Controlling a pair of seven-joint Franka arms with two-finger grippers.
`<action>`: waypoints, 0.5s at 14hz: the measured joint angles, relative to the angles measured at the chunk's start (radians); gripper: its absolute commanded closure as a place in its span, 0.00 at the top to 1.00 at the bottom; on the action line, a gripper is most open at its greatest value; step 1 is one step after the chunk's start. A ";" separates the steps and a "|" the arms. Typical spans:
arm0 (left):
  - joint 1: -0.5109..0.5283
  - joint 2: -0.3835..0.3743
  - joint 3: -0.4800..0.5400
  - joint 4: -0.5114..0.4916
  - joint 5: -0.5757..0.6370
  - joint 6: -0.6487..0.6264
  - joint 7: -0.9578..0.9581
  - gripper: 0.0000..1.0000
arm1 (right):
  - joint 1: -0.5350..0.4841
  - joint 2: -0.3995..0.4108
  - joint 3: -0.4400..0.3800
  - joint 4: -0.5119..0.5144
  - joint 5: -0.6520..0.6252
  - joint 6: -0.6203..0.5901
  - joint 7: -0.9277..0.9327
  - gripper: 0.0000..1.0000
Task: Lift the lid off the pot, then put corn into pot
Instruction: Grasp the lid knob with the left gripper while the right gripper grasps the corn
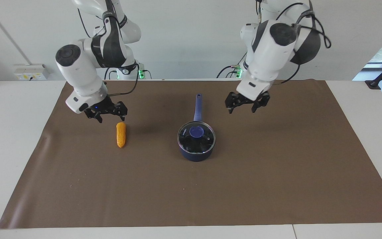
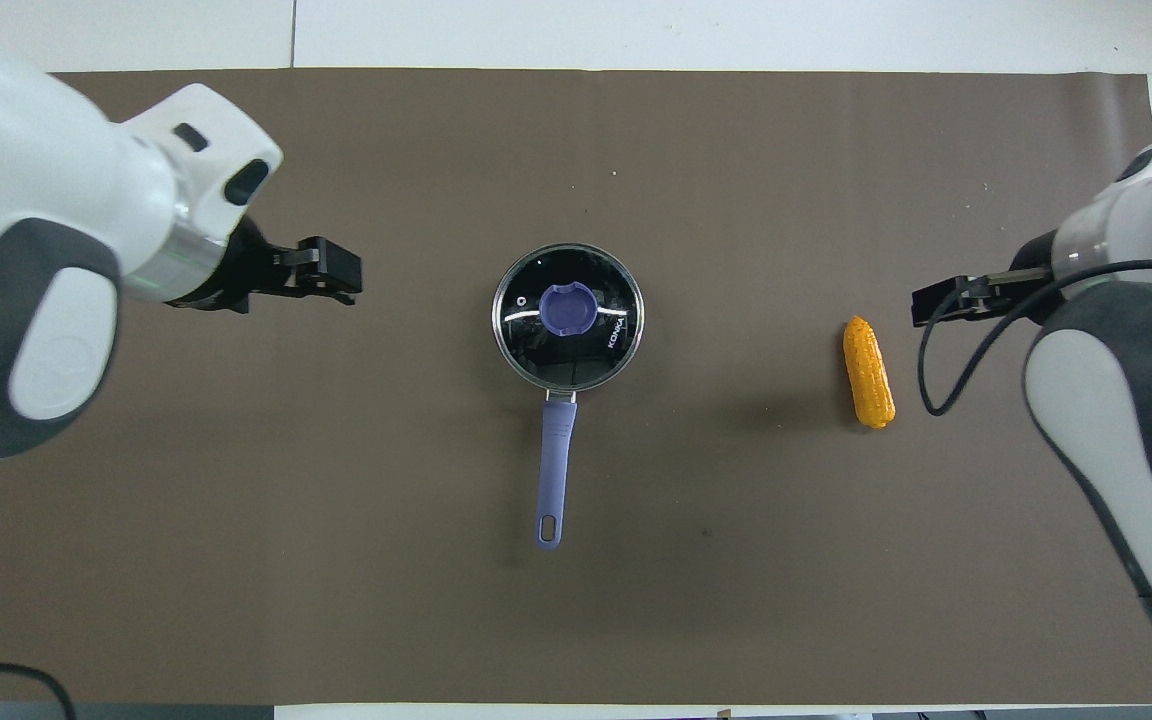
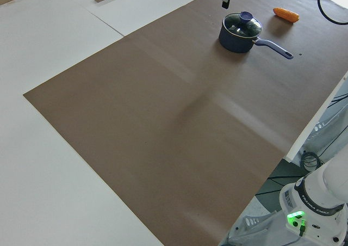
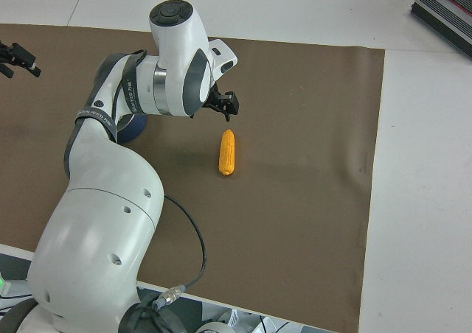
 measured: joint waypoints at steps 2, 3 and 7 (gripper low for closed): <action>-0.069 0.127 0.001 0.102 0.000 0.035 -0.061 1.00 | -0.006 0.012 -0.001 -0.090 0.000 0.099 0.000 1.00; -0.094 0.165 0.002 0.128 0.000 0.053 -0.075 1.00 | -0.007 0.011 -0.004 -0.121 0.000 0.127 0.000 1.00; -0.132 0.223 0.004 0.151 0.021 0.086 -0.084 1.00 | -0.011 0.012 -0.006 -0.195 0.000 0.199 -0.001 0.96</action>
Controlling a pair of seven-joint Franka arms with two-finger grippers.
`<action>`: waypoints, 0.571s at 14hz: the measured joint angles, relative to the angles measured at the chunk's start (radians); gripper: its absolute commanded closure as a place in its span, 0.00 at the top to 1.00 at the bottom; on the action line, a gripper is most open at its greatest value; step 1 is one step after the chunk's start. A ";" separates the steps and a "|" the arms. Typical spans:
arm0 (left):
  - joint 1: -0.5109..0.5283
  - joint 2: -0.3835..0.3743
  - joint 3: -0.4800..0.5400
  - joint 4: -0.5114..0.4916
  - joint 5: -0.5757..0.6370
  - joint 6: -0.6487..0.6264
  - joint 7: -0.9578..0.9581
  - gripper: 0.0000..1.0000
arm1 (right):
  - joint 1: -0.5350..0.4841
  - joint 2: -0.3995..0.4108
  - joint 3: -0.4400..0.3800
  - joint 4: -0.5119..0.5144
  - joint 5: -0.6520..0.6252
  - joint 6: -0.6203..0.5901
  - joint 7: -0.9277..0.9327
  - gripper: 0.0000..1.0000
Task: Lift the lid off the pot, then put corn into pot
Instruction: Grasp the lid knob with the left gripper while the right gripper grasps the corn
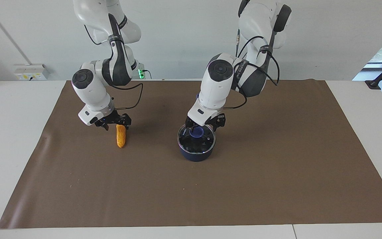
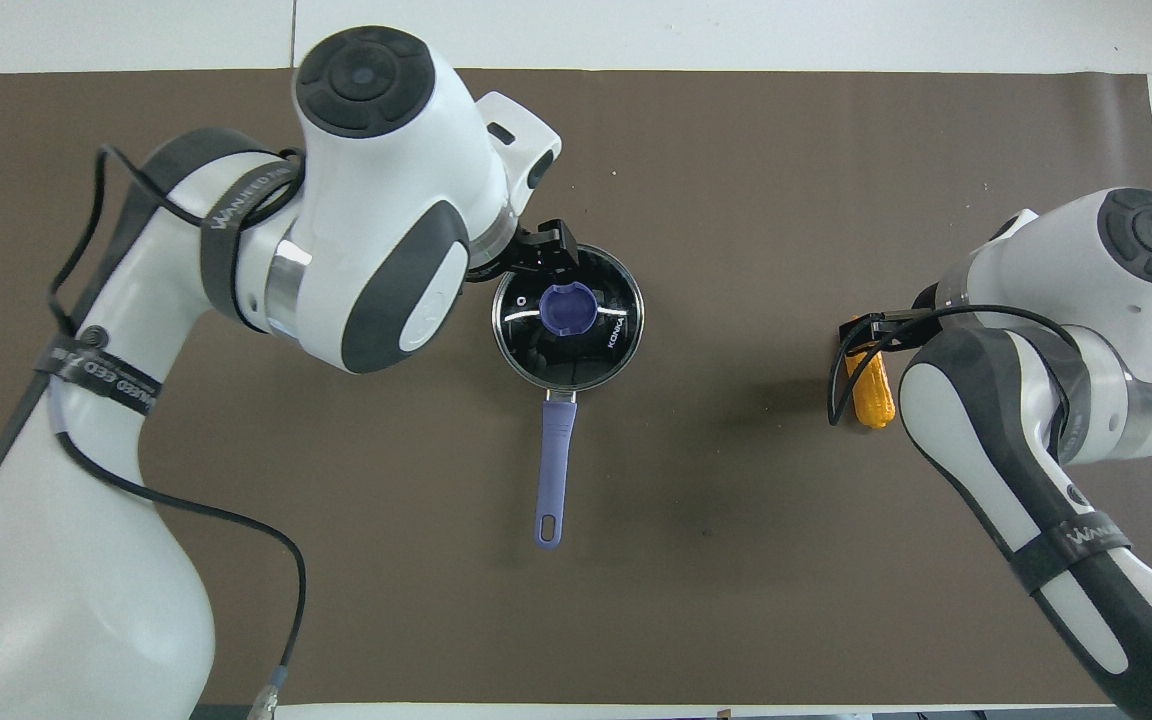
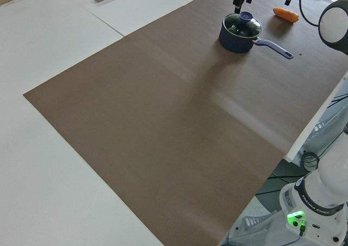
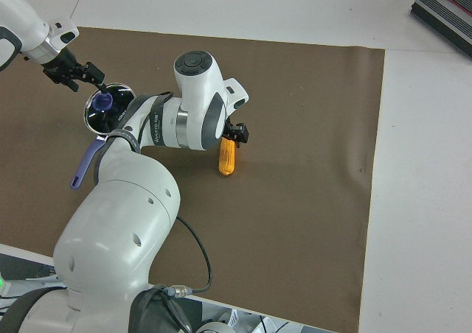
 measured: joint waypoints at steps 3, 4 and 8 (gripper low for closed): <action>-0.013 0.018 0.000 0.000 0.027 0.014 0.000 1.00 | 0.005 0.025 0.002 -0.039 0.000 0.059 0.000 0.96; -0.014 0.022 0.001 0.000 0.032 0.018 0.000 1.00 | 0.007 0.038 0.003 -0.045 0.000 0.069 0.000 0.96; -0.016 0.031 0.001 -0.006 0.037 0.038 0.000 1.00 | 0.027 0.077 0.005 -0.049 0.000 0.102 0.000 0.37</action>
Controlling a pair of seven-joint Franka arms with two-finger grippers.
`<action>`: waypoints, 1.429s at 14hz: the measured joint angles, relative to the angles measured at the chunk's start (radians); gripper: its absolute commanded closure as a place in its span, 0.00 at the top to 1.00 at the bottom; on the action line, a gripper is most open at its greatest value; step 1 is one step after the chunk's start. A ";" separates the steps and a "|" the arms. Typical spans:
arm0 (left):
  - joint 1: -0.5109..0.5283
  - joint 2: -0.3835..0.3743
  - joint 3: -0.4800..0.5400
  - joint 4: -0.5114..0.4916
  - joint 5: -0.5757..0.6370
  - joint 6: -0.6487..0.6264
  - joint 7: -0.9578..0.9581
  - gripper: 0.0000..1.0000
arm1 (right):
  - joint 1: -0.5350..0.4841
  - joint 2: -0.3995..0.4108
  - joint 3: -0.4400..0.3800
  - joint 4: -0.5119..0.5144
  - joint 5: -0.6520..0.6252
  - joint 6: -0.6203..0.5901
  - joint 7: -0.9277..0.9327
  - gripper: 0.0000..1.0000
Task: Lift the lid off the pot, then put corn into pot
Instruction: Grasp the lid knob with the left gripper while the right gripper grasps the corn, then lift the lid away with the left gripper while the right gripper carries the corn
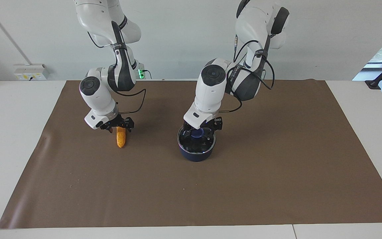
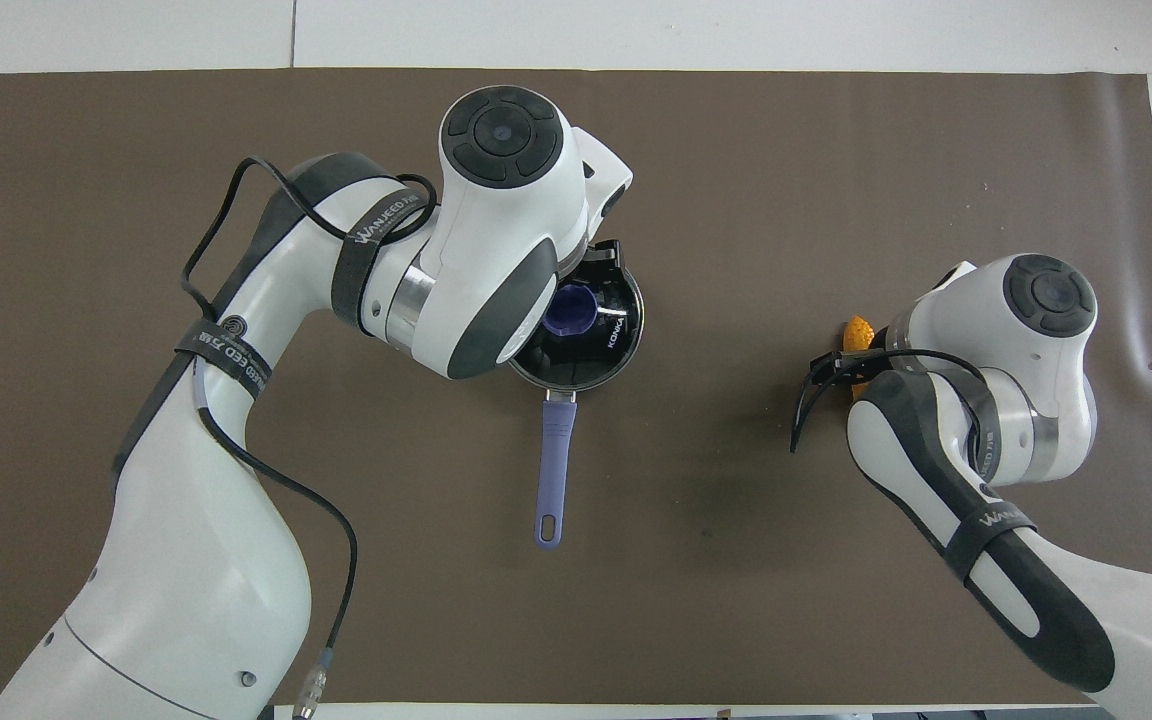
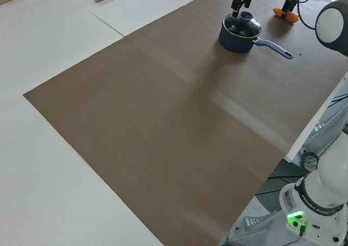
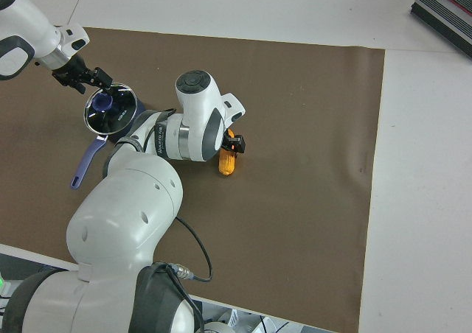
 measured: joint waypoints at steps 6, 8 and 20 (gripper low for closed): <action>-0.007 0.009 0.000 -0.008 0.000 0.003 0.000 1.00 | 0.000 0.001 -0.002 0.018 -0.004 -0.055 -0.005 0.00; -0.018 0.009 -0.001 -0.011 0.000 0.005 0.000 1.00 | 0.004 0.002 -0.001 0.085 -0.007 -0.151 -0.006 0.00; -0.032 0.010 0.000 -0.032 0.000 0.017 0.000 0.55 | 0.102 0.009 0.004 0.393 -0.006 -0.443 0.020 0.00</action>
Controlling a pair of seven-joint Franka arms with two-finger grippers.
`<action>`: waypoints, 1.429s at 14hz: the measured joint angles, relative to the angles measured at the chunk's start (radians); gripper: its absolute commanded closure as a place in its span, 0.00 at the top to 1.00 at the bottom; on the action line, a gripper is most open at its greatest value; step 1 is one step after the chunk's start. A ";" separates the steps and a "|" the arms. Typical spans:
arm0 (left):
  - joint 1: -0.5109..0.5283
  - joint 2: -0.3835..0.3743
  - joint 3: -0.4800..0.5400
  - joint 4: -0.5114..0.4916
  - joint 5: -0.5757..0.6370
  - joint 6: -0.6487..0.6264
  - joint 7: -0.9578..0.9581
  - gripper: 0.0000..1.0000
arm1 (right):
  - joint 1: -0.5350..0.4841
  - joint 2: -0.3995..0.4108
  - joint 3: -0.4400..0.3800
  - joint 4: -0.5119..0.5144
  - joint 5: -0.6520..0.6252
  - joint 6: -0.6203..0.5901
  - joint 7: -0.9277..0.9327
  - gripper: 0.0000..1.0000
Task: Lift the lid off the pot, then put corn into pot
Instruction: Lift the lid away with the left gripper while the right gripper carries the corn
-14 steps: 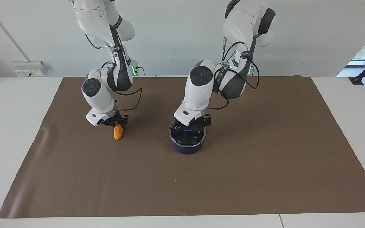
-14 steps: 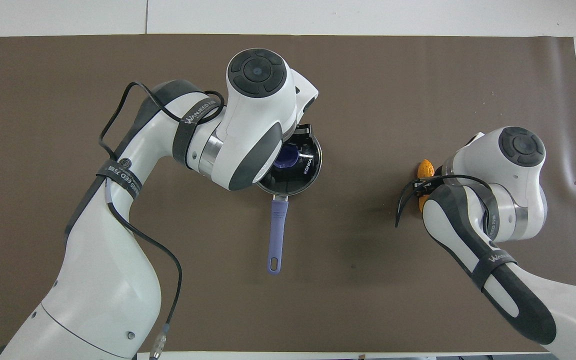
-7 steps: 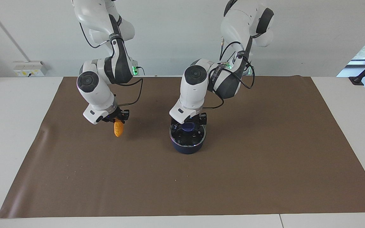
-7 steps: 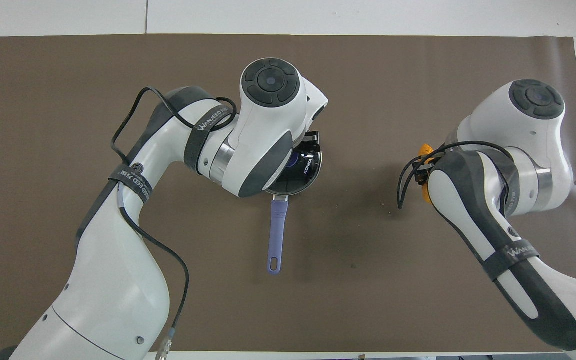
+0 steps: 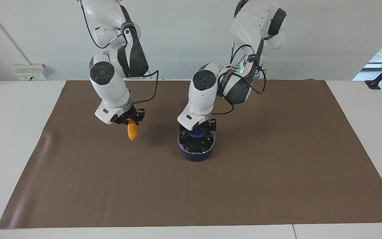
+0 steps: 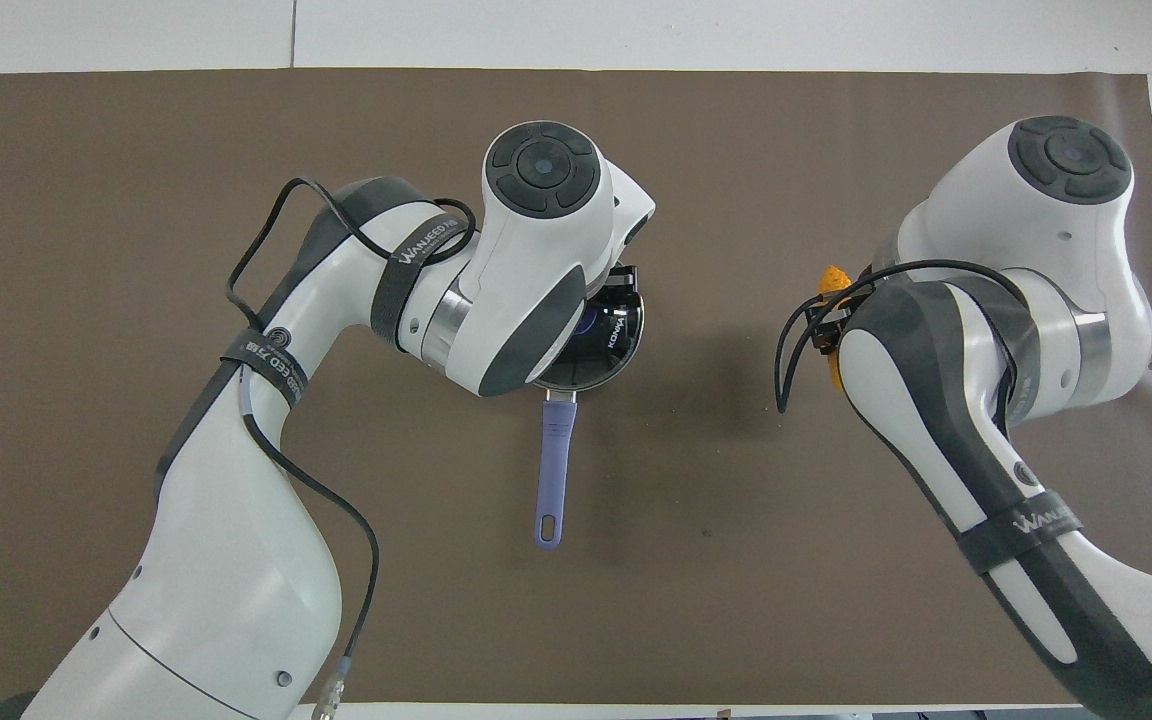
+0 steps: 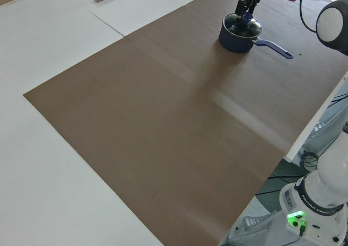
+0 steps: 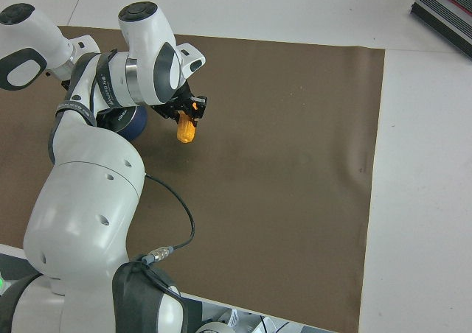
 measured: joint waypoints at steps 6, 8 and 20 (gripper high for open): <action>-0.002 -0.001 0.001 0.000 0.000 -0.002 0.000 0.00 | 0.008 0.015 0.000 0.011 0.001 0.001 0.000 0.00; -0.002 -0.001 0.003 0.007 -0.006 -0.014 -0.001 0.00 | 0.011 0.016 0.000 0.012 0.001 0.002 0.000 0.00; 0.460 -0.284 0.042 0.000 -0.073 -0.348 0.436 0.00 | 0.326 0.339 0.016 0.408 0.056 0.046 0.395 0.00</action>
